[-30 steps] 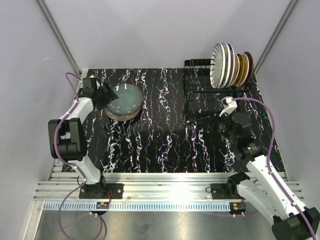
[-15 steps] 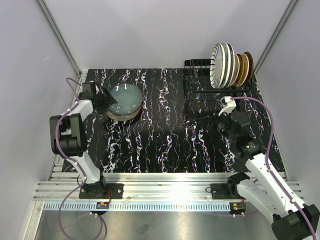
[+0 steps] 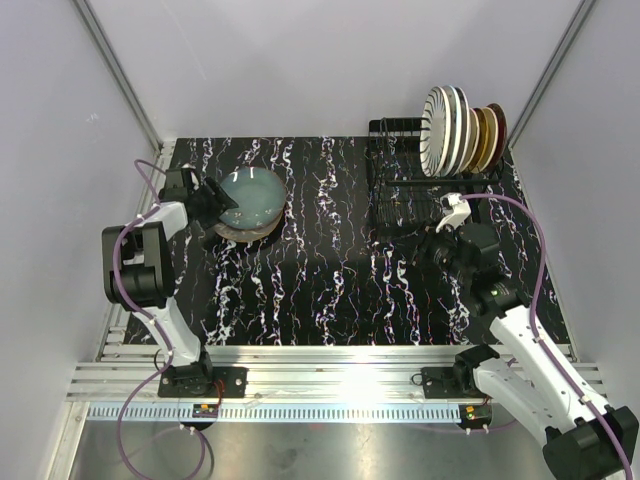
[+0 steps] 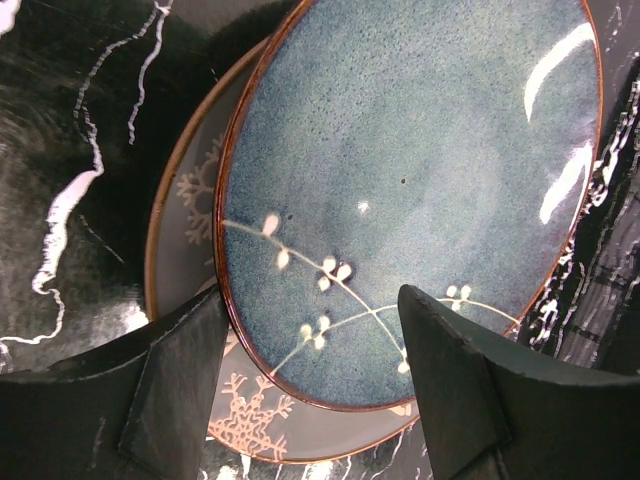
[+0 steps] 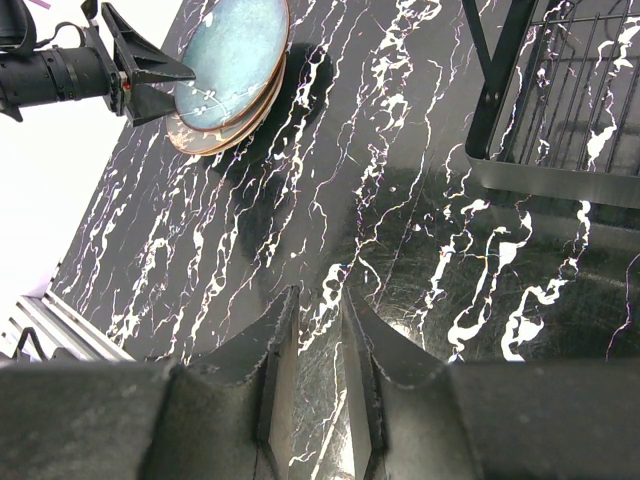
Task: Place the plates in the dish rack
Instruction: Grab a plate with the left arm
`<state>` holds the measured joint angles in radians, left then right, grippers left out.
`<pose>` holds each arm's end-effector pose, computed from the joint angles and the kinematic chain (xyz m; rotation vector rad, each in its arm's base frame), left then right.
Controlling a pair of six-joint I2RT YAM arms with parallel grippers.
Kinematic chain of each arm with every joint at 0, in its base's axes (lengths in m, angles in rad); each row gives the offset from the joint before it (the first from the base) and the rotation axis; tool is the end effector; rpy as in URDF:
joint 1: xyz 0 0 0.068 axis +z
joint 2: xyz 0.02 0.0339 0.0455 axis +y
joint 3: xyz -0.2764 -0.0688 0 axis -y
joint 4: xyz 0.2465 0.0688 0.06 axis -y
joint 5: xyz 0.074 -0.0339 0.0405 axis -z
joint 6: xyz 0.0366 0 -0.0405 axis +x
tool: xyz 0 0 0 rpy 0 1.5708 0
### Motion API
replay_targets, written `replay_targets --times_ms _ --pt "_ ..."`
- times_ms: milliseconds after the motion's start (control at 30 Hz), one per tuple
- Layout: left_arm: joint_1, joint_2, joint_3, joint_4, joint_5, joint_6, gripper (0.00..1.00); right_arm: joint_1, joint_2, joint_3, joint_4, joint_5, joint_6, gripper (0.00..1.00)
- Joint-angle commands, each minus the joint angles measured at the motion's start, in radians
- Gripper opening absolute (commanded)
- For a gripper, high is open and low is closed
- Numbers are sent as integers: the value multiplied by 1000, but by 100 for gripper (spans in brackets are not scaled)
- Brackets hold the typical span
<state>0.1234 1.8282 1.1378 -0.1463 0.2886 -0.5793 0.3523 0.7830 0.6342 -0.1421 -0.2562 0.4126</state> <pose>0.3900 0.0379 0.1891 -0.7097 2.3312 -0.5558 0.1672 0.0714 0.2999 -0.1258 1.9193 0.7607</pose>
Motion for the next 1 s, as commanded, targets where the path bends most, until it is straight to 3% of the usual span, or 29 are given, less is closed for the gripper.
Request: replay_targets --times_ms 0,533,700,967 --pt "-1 23 -32 33 50 -25 70 -1 -1 2 45 -20 2 30" --pt "1 42 -41 19 40 -30 48 -1 -8 -7 45 -18 3 30" --pt "1 39 -43 7 26 -24 33 -1 -11 -8 39 -21 6 31" --pt "-1 25 -38 -10 14 -10 17 -1 -7 -7 47 -77 6 34"
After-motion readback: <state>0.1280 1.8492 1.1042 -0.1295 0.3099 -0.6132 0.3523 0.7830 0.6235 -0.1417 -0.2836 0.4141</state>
